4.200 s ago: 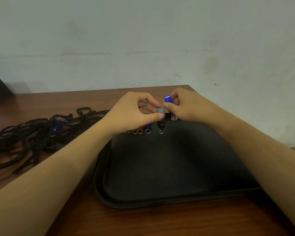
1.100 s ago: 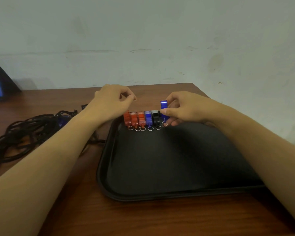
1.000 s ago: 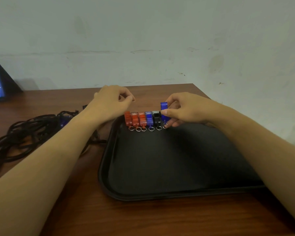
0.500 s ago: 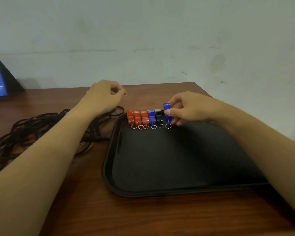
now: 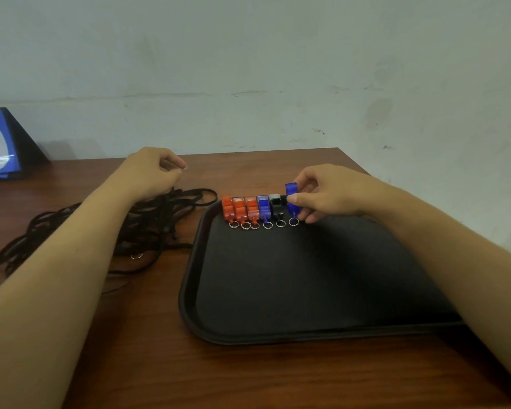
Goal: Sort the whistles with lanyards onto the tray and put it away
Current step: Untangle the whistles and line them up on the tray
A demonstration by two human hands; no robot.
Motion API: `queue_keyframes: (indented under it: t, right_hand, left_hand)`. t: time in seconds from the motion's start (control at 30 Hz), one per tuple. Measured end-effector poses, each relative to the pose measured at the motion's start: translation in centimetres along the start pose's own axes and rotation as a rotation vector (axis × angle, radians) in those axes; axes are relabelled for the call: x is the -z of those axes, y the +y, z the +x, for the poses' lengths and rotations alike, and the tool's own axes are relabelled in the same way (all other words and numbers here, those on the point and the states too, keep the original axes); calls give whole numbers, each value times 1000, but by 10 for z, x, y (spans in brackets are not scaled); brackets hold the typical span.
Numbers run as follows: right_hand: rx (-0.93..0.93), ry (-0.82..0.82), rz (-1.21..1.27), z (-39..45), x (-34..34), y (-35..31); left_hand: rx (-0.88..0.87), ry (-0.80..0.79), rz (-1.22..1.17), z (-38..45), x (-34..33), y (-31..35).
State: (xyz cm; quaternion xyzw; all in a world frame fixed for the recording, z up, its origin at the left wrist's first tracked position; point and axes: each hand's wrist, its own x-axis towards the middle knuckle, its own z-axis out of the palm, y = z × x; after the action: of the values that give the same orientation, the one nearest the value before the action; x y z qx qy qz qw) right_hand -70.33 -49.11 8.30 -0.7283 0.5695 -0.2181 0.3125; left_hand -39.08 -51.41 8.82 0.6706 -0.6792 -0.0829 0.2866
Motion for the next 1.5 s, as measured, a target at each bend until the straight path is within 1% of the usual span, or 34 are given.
queue_keyframes:
  t: [0.17, 0.33, 0.43, 0.57, 0.67, 0.77, 0.9, 1.0, 1.13, 1.2, 1.27, 1.33, 1.5]
  right_hand:
    - [-41, -15, -49, 0, 1, -3]
    - [-46, -6, -98, 1, 0, -3]
    - [-45, -4, -123, 0, 0, -4]
    - [-21, 3, -217, -2, -3, -5]
    - [-7, 0, -285, -2, -6, -5]
    - [-14, -10, -350, -1, -6, -6]
    - [-7, -15, -386, -1, -7, -7]
    - [4, -21, -388, -1, -8, -6]
    - [33, -4, -408, 0, -8, -2]
    - [40, -7, -422, 1, -8, -2]
    - [42, -14, -428, 0, -8, -4]
    - [45, -17, -439, 0, -7, -4]
    - [63, -5, -463, 0, -8, -4]
  left_hand:
    - [30, 67, -20, 3, 6, -11]
    - [67, 30, 35, 2, 5, -12]
    - [132, 47, 168, 3, 2, -19]
    - [272, -66, 270, 3, -2, -21]
    - [325, -184, 358, 8, -3, -30]
    - [331, -250, 345, 6, -7, -28]
    - [309, -273, 317, 3, -8, -20]
    - [280, -263, 299, 5, -8, -21]
    - [210, -237, 135, 0, -6, -8]
    - [179, -196, 86, -1, 0, -8]
    - [167, -134, 100, -2, 9, -11]
    - [187, -111, 158, -4, 20, -11]
    - [280, -243, 268, -14, 32, -3]
